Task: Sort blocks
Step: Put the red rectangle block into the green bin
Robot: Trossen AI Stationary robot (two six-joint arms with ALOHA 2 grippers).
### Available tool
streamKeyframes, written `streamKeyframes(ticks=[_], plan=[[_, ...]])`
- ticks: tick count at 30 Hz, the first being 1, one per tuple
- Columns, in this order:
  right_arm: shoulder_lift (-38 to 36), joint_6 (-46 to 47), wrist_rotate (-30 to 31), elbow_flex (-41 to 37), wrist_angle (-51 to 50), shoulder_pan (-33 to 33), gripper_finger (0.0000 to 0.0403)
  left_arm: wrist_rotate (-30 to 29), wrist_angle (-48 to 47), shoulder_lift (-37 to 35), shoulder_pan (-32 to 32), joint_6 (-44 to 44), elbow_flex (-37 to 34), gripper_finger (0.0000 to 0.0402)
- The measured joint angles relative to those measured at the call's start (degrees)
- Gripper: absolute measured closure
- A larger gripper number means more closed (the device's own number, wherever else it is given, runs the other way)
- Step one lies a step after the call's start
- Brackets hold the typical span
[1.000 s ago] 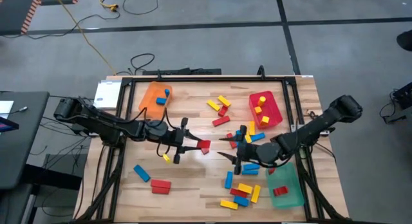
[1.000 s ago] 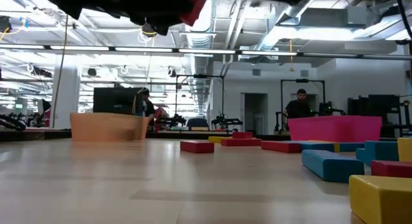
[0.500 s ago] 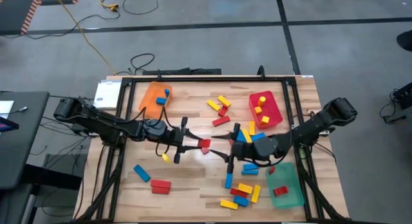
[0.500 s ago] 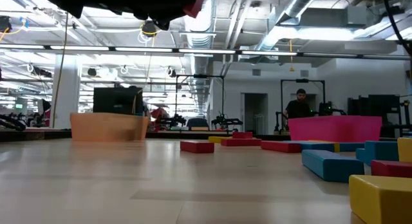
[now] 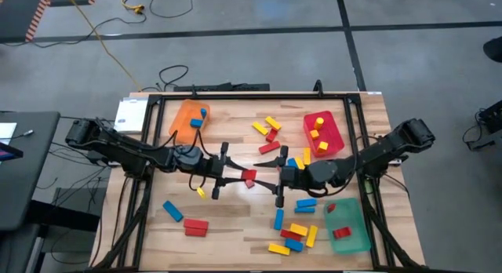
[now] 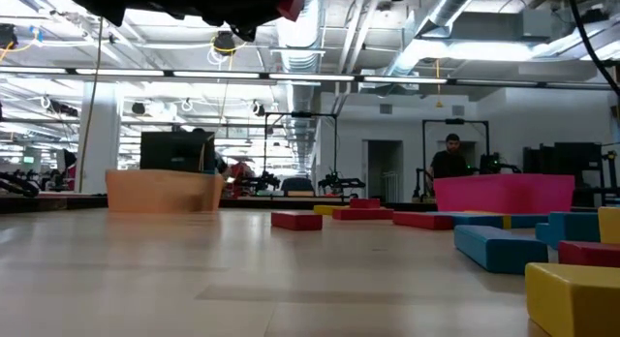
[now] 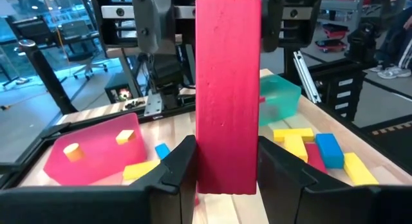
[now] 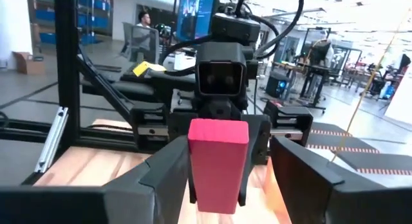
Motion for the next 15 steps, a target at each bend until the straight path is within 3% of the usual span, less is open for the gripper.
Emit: streamKeyframes(ticks=[15], plan=[[0.0,0.5,-4.6,0.0,0.5,-1.8,0.0224,-0.8,1.0,0.0,0.0,0.3,0.0,0.0284]])
